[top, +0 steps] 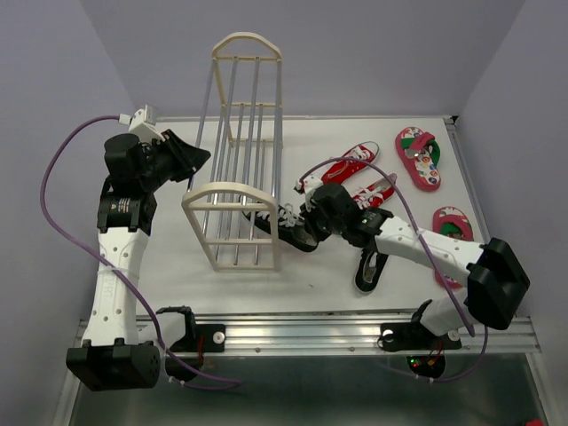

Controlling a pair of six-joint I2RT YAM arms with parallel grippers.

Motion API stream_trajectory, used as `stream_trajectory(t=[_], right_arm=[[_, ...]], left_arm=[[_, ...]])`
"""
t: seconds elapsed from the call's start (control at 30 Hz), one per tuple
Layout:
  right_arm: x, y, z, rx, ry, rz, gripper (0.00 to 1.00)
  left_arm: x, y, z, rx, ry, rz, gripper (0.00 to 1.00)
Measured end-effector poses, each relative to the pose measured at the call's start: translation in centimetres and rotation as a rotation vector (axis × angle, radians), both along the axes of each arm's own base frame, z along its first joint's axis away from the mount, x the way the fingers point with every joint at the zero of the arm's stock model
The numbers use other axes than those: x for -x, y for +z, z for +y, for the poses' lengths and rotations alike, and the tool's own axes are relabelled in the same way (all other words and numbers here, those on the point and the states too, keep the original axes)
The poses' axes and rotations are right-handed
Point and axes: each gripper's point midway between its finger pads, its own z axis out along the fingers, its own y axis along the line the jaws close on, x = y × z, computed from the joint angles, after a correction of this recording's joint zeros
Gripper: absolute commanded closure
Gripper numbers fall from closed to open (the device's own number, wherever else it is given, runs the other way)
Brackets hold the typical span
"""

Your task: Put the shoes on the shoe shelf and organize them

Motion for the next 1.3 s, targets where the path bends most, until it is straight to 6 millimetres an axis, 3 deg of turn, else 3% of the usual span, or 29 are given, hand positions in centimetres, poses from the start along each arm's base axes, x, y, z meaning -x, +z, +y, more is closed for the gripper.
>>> stream_trajectory(t=[0.43,0.97,1.17,1.3], right_arm=[[-1.9,-1.9,4.0,0.007,0.232,0.045,0.99],[-1.7,-2.4,7.0,-0.03,0.456,0.01,0.99],[-2.6,-2.4,7.2,-0.035,0.453,-0.001,0.95],[-3.3,-2.5,7.5,-0.044,0.44,0.002,0.87]], left_arm=[[0.0,0.0,-0.1,0.002,-0.008,-0.002,1.0],[-0.2,0.0,-0.4,0.008,-0.026,-0.003,1.0],[-0.3,-0.1,-0.3,0.011,-0.023,-0.005,1.0],[-0.4,0.0,-0.2,0.013,-0.014,-0.006,1.0]])
